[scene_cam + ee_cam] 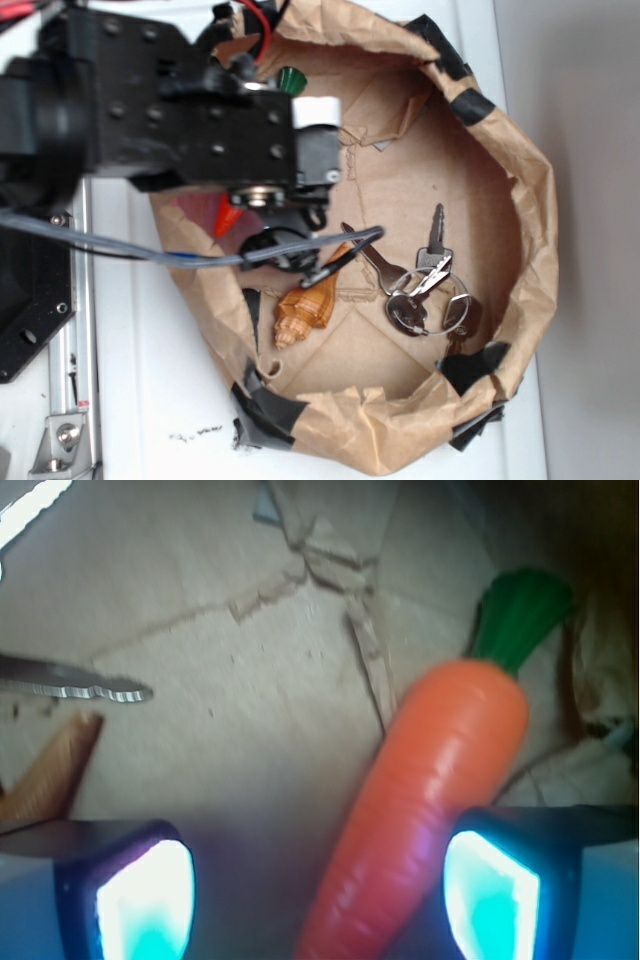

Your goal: Grab the carrot.

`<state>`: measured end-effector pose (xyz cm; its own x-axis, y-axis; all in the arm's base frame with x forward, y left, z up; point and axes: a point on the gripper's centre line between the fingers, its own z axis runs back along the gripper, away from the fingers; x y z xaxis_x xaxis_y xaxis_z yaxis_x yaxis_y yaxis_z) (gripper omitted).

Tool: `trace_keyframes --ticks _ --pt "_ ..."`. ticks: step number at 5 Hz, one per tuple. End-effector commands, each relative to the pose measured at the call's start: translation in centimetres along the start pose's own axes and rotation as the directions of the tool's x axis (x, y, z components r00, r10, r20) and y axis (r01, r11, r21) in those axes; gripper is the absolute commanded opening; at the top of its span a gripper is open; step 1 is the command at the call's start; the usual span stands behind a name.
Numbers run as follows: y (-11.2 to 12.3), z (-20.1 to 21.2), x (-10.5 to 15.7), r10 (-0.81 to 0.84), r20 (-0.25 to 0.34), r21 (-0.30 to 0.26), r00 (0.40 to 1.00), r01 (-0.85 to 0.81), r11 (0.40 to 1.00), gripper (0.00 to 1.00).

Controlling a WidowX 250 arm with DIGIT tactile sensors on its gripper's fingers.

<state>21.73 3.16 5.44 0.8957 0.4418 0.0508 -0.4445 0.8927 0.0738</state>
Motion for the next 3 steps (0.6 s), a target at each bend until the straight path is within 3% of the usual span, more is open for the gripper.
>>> trace_keyframes --ticks 1,3 --pt "2.6 0.9 1.1 0.052 0.062 -0.011 0.997 -0.052 0.999 1.00" --pt "1.8 -1.5 1.4 0.031 0.055 0.023 0.998 -0.033 0.999 1.00"
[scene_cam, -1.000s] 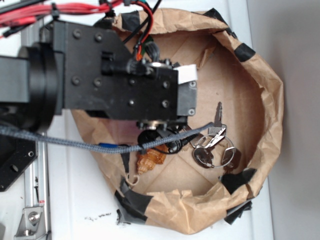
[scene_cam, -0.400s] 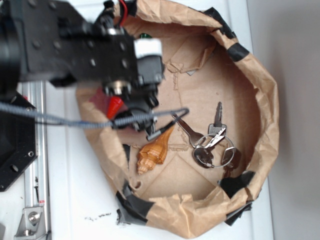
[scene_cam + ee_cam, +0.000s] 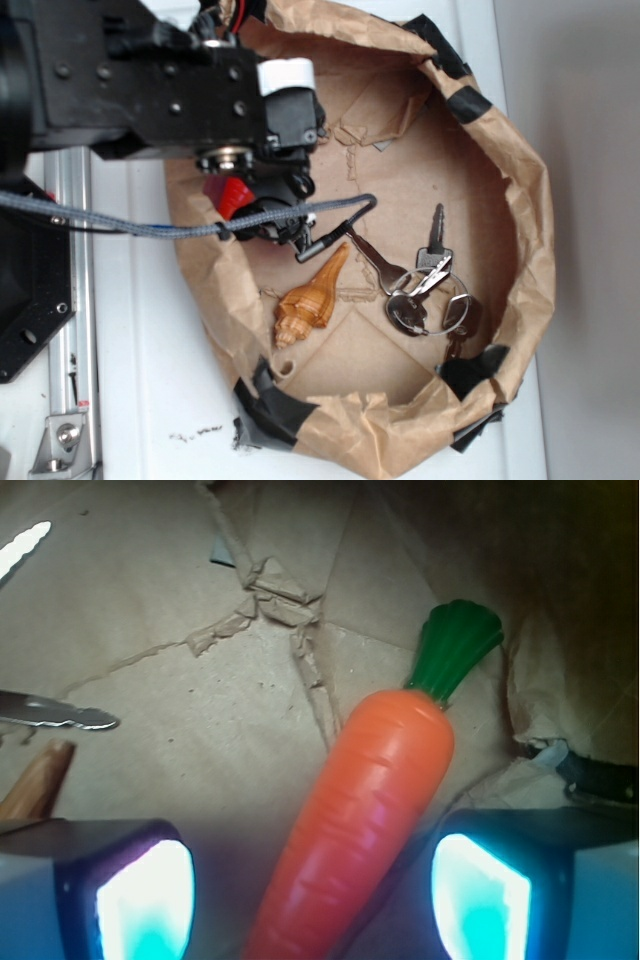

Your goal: Grab the carrot.

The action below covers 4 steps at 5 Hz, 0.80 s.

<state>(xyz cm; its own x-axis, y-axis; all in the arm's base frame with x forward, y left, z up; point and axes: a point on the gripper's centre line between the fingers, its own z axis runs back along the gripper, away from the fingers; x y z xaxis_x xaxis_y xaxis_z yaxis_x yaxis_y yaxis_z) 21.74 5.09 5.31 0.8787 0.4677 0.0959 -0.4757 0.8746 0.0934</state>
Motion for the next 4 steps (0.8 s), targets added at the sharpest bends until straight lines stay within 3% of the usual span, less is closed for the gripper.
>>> trace_keyframes --ticks 1,2,3,4 --pt "-0.8 -2.9 0.6 -0.016 0.030 0.016 0.999 0.016 1.000 1.00" --pt "-1.4 -3.7 0.8 -0.020 0.058 0.016 0.998 0.020 1.000 0.57" --pt "-1.6 -3.7 1.5 -0.006 0.089 0.011 0.996 0.005 1.000 0.00" --pt "-2.3 -1.8 2.8 0.000 0.116 -0.060 0.993 0.007 0.998 0.00"
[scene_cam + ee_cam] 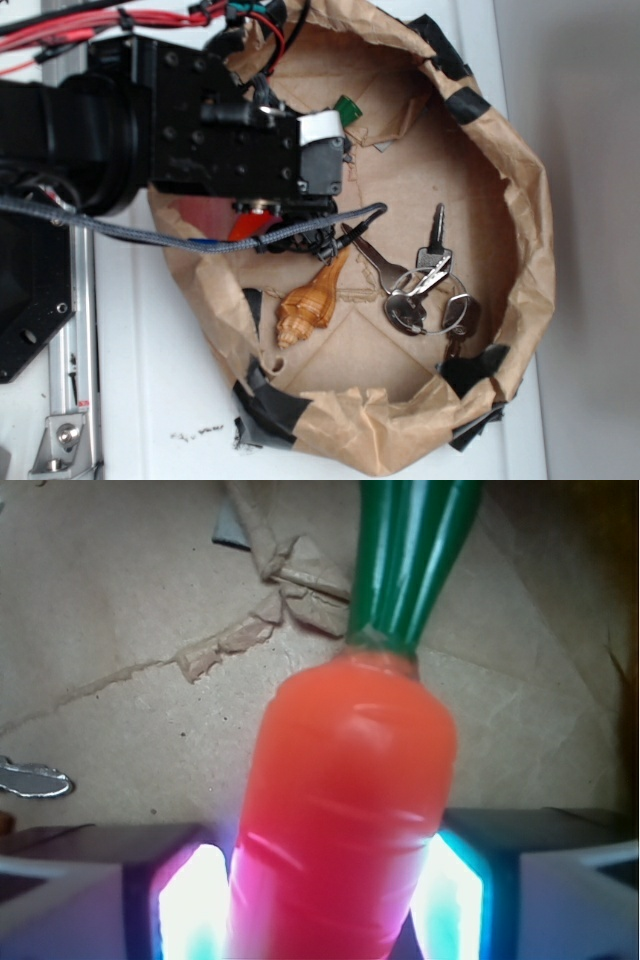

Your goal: Grab the carrot.

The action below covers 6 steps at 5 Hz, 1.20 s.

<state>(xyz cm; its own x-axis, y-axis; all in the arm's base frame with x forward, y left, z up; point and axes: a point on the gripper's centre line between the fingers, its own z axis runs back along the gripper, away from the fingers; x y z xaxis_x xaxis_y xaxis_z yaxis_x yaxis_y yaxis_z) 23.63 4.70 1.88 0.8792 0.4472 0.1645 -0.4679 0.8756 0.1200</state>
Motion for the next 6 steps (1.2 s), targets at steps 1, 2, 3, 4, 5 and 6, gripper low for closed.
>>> trace_keyframes --ticks 1,2,3,4,5,6 --pt "-1.3 3.4 2.4 0.009 0.057 -0.151 0.998 0.000 0.989 0.00" --pt "-1.9 5.5 2.2 -0.014 0.075 -0.214 0.997 0.029 0.976 0.00" --pt "-2.6 7.9 2.2 -0.066 0.113 -0.265 0.991 0.095 0.960 0.00" --pt "-3.5 10.9 2.6 -0.180 0.190 -0.288 0.965 0.230 0.930 0.00" --pt "-6.5 13.7 2.9 -0.291 0.192 -0.220 0.937 0.330 0.918 0.00" --pt "-7.1 12.9 3.8 -0.288 0.143 -0.216 0.947 0.314 0.925 0.00"
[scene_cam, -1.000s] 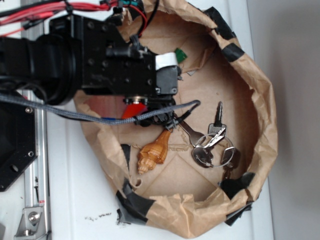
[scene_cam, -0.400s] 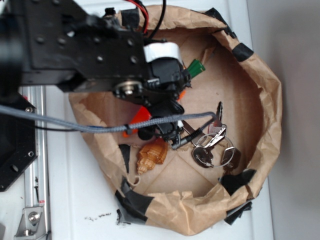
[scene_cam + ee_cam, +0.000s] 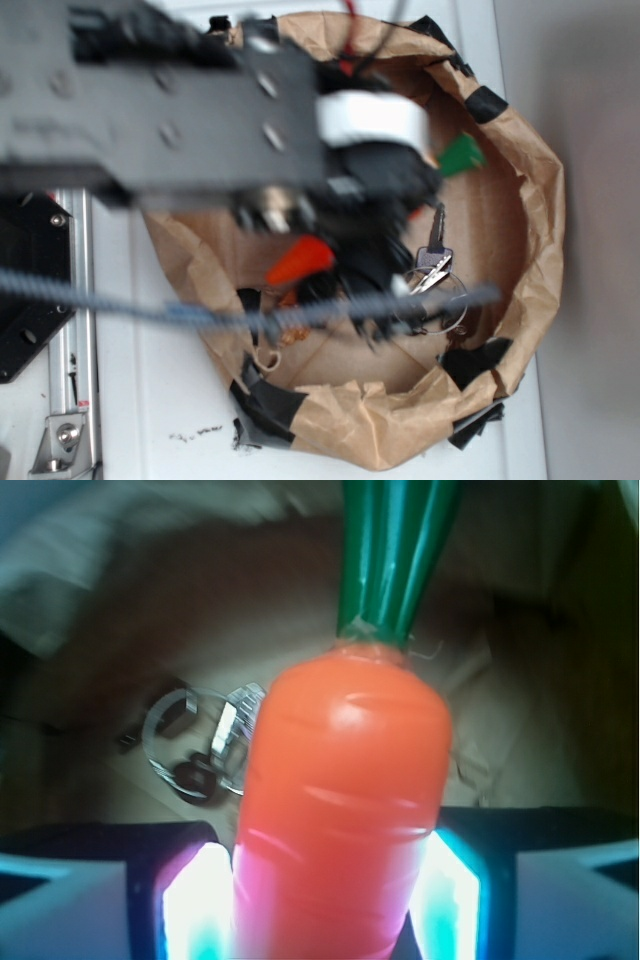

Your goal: Grab the carrot.

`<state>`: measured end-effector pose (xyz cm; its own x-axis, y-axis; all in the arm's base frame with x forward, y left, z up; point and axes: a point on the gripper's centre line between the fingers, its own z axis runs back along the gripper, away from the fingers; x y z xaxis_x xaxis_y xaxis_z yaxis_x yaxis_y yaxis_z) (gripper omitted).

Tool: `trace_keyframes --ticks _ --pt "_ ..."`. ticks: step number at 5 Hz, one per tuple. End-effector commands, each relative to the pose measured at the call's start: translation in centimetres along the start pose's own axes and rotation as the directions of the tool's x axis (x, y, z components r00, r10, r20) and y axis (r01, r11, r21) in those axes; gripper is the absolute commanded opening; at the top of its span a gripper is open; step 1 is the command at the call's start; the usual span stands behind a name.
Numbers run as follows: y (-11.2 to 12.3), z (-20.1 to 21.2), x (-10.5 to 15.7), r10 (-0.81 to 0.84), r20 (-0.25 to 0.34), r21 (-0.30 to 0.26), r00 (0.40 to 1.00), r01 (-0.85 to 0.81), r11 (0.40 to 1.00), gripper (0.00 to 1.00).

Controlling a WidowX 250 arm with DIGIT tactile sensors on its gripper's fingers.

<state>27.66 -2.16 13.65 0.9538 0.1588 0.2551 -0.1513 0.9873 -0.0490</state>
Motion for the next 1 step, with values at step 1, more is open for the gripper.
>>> trace_keyframes --ticks 1 --pt "-0.26 -0.29 1.18 -0.016 -0.014 -0.014 1.000 0.015 1.000 0.00"
